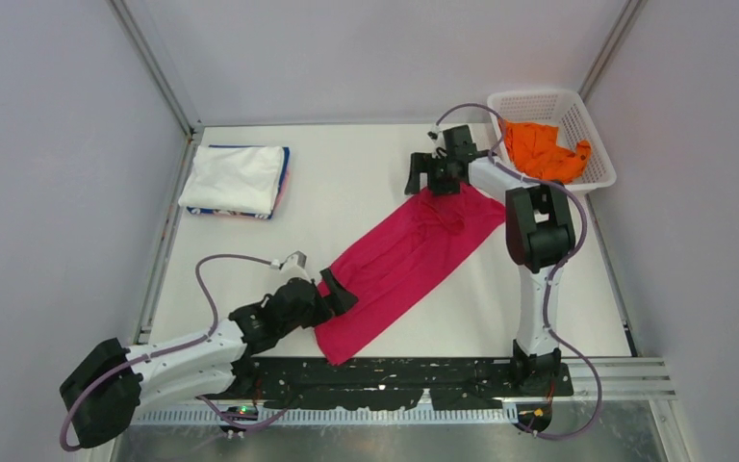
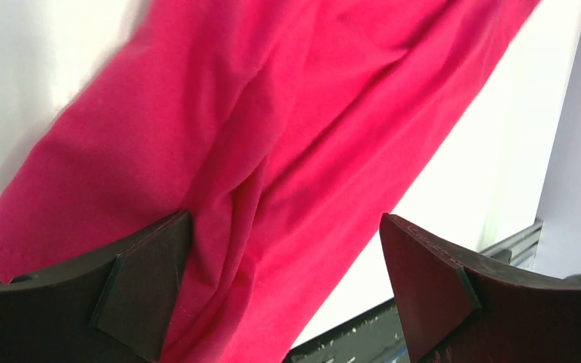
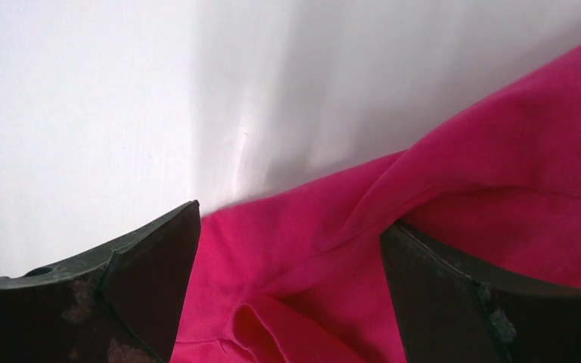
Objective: Fold and stack the t-shirts
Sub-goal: Rotate the tshirt 90 degrees
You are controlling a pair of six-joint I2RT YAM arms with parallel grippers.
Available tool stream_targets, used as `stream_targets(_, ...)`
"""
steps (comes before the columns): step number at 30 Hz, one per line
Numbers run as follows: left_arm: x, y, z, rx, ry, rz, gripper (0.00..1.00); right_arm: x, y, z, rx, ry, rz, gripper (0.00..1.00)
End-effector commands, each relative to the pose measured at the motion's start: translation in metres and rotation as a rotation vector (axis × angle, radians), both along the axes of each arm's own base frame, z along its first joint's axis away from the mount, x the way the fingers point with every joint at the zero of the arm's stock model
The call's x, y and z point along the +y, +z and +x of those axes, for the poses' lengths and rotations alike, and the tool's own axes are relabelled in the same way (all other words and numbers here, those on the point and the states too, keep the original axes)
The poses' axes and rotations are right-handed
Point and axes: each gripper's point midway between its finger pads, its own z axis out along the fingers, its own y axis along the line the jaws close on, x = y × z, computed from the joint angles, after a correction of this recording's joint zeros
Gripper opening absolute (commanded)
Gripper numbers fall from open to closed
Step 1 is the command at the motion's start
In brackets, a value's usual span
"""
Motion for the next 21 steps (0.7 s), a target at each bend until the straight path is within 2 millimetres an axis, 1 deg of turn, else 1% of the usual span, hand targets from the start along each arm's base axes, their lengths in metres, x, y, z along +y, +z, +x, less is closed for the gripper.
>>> stream_targets(1, -0.007, -0.008, -0.017, 0.052, -0.013, 0.047, 1.00, 0.032, 0.004, -0.002, -0.002, 0.100, -0.022, 0.95)
stream_targets(2, -0.010, -0.008, -0.020, 0.057, -0.025, 0.054, 1.00, 0.041, 0.012, 0.004, -0.015, 0.110, -0.009, 0.95)
stream_targets(3, -0.012, -0.008, -0.024, 0.063, -0.036, 0.063, 1.00, 0.046, 0.006, 0.006, 0.001, 0.118, -0.013, 0.95)
stream_targets(4, -0.015, -0.007, -0.028, 0.066, -0.050, 0.068, 1.00, 0.056, 0.019, 0.012, -0.013, 0.134, -0.010, 0.95)
stream_targets(5, -0.017, -0.005, -0.030, 0.065, -0.058, 0.069, 1.00, 0.062, 0.009, 0.013, 0.009, 0.145, -0.016, 0.95)
stream_targets(6, -0.019, -0.003, -0.033, 0.064, -0.064, 0.073, 1.00, 0.075, 0.021, 0.018, -0.016, 0.167, -0.009, 0.95)
stream_targets(7, -0.020, -0.002, -0.036, 0.061, -0.069, 0.076, 1.00, 0.082, 0.011, 0.019, -0.003, 0.179, -0.016, 0.95)
stream_targets(8, -0.020, 0.000, -0.038, 0.059, -0.070, 0.082, 1.00, 0.095, 0.011, 0.023, -0.009, 0.197, -0.015, 0.95)
stream_targets(9, -0.020, 0.002, -0.041, 0.056, -0.069, 0.086, 1.00, 0.102, 0.012, 0.026, -0.012, 0.201, -0.011, 0.95)
stream_targets(10, -0.019, 0.003, -0.042, 0.049, -0.067, 0.088, 1.00, 0.115, 0.010, 0.031, -0.017, 0.212, -0.003, 0.95)
stream_targets(11, -0.019, 0.004, -0.044, 0.048, -0.068, 0.087, 1.00, 0.126, 0.026, 0.041, -0.052, 0.212, 0.027, 0.95)
stream_targets(12, -0.019, 0.004, -0.045, 0.046, -0.071, 0.086, 1.00, 0.133, 0.012, 0.041, -0.025, 0.216, 0.033, 0.95)
stream_targets(13, -0.018, 0.004, -0.046, 0.048, -0.071, 0.086, 1.00, 0.145, 0.025, 0.048, -0.053, 0.214, 0.068, 0.95)
stream_targets(14, -0.018, 0.003, -0.047, 0.050, -0.071, 0.087, 1.00, 0.148, 0.017, 0.052, -0.045, 0.207, 0.076, 0.95)
stream_targets(15, -0.018, 0.002, -0.048, 0.053, -0.074, 0.089, 0.99, 0.157, 0.030, 0.062, -0.081, 0.197, 0.117, 0.95)
stream_targets(16, -0.017, 0.001, -0.048, 0.058, -0.073, 0.093, 1.00, 0.160, 0.028, 0.066, -0.086, 0.188, 0.136, 0.95)
stream_targets(17, -0.016, -0.001, -0.049, 0.064, -0.074, 0.100, 1.00, 0.170, 0.036, 0.074, -0.121, 0.175, 0.192, 0.95)
stream_targets(18, -0.016, -0.001, -0.049, 0.069, -0.073, 0.108, 1.00, 0.175, 0.039, 0.078, -0.137, 0.171, 0.220, 0.95)
stream_targets(19, -0.014, -0.001, -0.050, 0.073, -0.074, 0.118, 1.00, 0.183, 0.048, 0.085, -0.167, 0.158, 0.276, 0.95)
stream_targets(20, -0.013, -0.001, -0.050, 0.076, -0.072, 0.125, 1.00, 0.186, 0.050, 0.089, -0.178, 0.153, 0.298, 0.95)
stream_targets(21, -0.012, -0.002, -0.051, 0.079, -0.071, 0.131, 1.00, 0.191, 0.061, 0.095, -0.208, 0.143, 0.338, 0.95)
